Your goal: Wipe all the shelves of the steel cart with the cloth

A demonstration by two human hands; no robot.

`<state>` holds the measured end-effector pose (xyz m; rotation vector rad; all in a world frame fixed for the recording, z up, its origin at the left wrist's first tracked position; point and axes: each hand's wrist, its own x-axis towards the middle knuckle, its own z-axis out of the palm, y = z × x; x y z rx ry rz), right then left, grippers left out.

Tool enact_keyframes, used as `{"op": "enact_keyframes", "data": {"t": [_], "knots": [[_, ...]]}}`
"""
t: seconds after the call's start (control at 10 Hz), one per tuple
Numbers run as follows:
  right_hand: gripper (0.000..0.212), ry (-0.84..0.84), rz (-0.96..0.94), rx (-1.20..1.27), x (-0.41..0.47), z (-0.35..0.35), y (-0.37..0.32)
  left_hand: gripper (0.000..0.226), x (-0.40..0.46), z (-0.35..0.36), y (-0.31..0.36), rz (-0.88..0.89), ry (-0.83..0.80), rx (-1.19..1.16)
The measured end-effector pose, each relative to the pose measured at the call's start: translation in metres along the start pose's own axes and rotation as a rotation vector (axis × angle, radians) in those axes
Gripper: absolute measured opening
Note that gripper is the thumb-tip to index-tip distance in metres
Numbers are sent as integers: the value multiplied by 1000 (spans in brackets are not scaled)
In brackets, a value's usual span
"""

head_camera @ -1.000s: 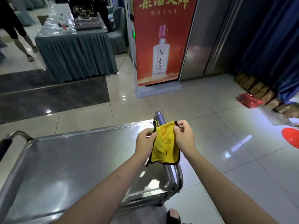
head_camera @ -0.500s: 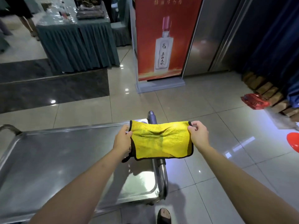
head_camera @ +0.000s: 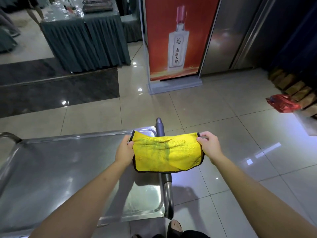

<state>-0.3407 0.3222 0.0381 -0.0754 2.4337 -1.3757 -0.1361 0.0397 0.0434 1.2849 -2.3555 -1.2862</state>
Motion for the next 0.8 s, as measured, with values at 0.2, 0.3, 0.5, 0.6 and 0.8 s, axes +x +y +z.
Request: {"op": "enact_keyframes", "data": {"t": [0.2,0.3,0.5,0.6,0.8], "knots": [[7,-12,57,21,15,13,9,23,15,5,-8,-58,-55,58],[6,-16,90,28,19,18,16,33,22,6,-15,-104,-89,88],[6,-23,176,23,23,32,29,9,28,19,-21,-181,-116,70],[13,-37,219,81,19,39,28,23,41,32,-45,-267,-129,-35],[17,-117,234,179,5,60,14,28,20,35,-20,-296,-202,-217]]}}
